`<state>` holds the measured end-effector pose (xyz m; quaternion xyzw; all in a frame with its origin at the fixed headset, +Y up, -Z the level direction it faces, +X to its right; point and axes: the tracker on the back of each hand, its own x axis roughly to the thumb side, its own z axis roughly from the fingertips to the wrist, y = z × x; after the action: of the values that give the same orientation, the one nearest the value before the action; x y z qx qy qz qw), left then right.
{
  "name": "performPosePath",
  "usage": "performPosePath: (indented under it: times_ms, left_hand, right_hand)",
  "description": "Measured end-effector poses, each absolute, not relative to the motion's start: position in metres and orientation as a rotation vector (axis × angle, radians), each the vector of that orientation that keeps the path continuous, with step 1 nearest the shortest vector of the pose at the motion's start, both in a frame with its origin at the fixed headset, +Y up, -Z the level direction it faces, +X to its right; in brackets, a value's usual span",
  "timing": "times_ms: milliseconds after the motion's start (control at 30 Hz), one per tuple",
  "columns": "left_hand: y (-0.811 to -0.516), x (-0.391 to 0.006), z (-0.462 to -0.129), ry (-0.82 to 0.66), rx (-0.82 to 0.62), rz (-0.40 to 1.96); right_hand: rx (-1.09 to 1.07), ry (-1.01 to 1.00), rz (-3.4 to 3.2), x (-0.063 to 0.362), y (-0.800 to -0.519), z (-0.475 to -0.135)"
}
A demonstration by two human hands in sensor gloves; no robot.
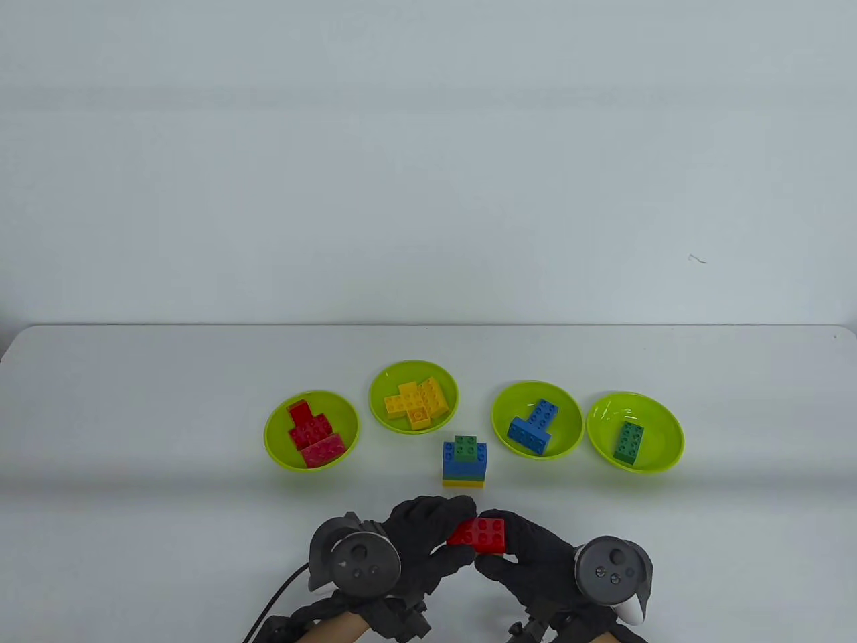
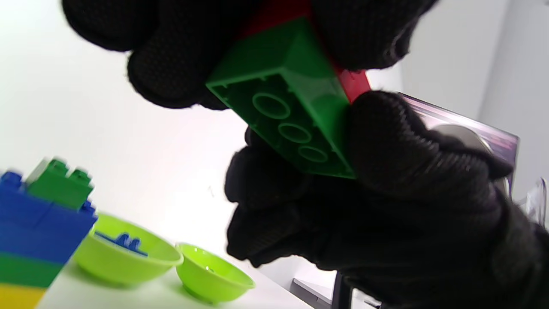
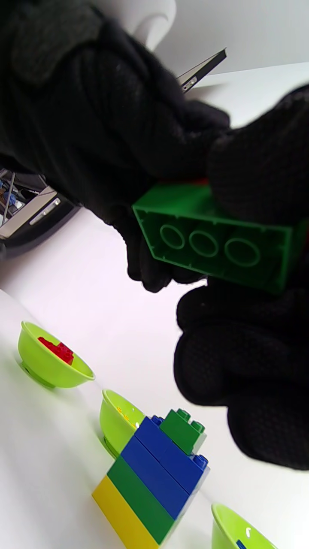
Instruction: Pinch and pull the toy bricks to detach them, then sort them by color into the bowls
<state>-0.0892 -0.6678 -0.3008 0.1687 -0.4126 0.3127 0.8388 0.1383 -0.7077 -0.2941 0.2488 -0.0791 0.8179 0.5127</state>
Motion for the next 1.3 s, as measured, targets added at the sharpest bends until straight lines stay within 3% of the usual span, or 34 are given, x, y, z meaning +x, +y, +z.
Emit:
performPosePath:
  times_ms: [167,400,567,833,1033,1300]
  left_hand:
    - [-0.662,-0.088,-0.297,-0.876,0.374,0.618]
    - [-0.671,-0.101,-0.315,-0.788,0.042,0.988]
    - [-0.668,-0.102,-0.312,-0.806,0.136,0.855]
    - [-0.649,-0.119,-0.314,-0.755,0.266,0.897]
    - [-0.648,-0.157,-0.35,-0.57,0.361,0.809]
    - [-0.665,-0.208,-0.409,-0.276,0.304,0.625]
  right_hand:
    - [0.605,-0.2,1.959,0.139,-0.706,-0.293]
    - [0.694,-0.247,2.052,0.136,-0.7,-0.291]
    - [0.64,-0.224,2.023,0.133,-0.706,-0.291]
    - [0.568,-0.229,1.998,0.141,-0.706,-0.295]
    - [0.531,-0.255,1.988,0.149,-0.703,-0.298]
    - [0.513,-0.271,1.982,0.155,-0.701,-0.299]
